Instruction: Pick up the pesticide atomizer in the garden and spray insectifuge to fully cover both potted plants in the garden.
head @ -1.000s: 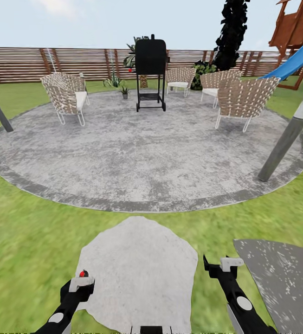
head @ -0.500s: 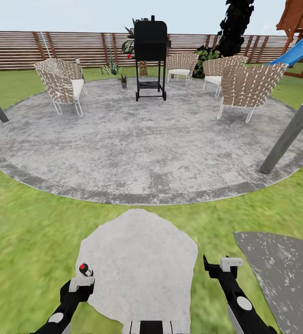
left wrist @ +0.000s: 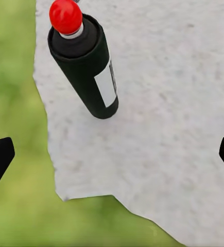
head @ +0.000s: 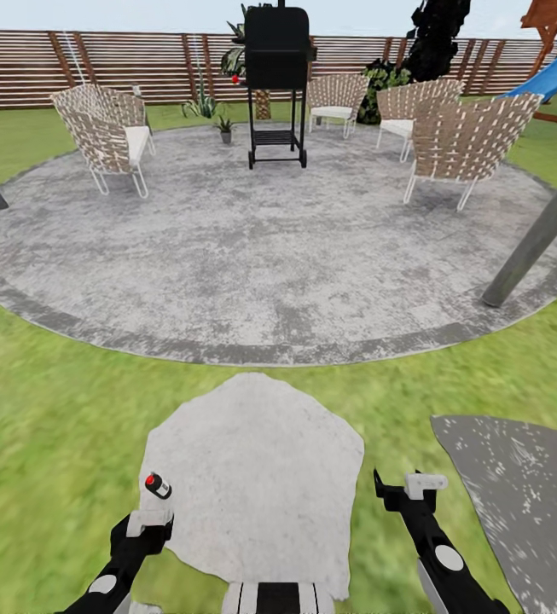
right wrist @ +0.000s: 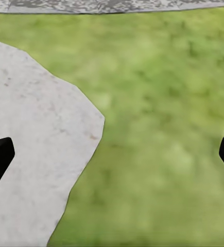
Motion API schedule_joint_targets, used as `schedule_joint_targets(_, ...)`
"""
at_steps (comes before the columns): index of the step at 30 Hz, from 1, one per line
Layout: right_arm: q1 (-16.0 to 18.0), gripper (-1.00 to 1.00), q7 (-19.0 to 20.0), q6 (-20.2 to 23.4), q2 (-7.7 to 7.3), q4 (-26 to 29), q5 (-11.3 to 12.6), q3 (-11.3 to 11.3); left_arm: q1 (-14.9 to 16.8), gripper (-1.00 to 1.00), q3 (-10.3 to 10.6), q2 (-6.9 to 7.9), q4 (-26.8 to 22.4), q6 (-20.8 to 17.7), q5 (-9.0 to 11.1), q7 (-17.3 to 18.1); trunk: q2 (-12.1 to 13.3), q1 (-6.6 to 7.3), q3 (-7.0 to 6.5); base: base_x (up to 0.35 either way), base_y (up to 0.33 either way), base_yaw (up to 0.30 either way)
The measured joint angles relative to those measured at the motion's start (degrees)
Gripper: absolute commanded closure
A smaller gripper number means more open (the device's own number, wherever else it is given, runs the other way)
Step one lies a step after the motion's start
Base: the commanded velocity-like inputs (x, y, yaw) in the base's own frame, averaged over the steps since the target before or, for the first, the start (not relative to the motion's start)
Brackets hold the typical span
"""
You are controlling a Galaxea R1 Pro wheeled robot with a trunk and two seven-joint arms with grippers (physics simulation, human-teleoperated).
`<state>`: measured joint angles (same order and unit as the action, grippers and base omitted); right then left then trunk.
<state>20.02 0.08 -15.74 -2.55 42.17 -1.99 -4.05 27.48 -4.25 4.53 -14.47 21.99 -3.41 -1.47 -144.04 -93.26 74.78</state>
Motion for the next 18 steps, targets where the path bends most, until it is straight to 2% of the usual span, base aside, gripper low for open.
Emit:
schedule_joint_targets(12, 0.0, -1.00, 0.0, 0.1, 0.20, 0.0, -0.1, 0.0, 0.0, -1.00, 0.0, -0.02, -0.2, 0.1, 0.0, 0.0, 0.0, 0.00, 0.13, 0.002, 0.002, 0.009)
schedule_joint_targets(18, 0.0, -1.00, 0.0, 0.1, 0.25, 0.0, -0.1, 0.0, 0.0, -1.00, 0.0, 0.00, -0.2, 0.1, 0.1, 0.0, 0.0, 0.01, 0.13, 0.082, 0.151, 0.000)
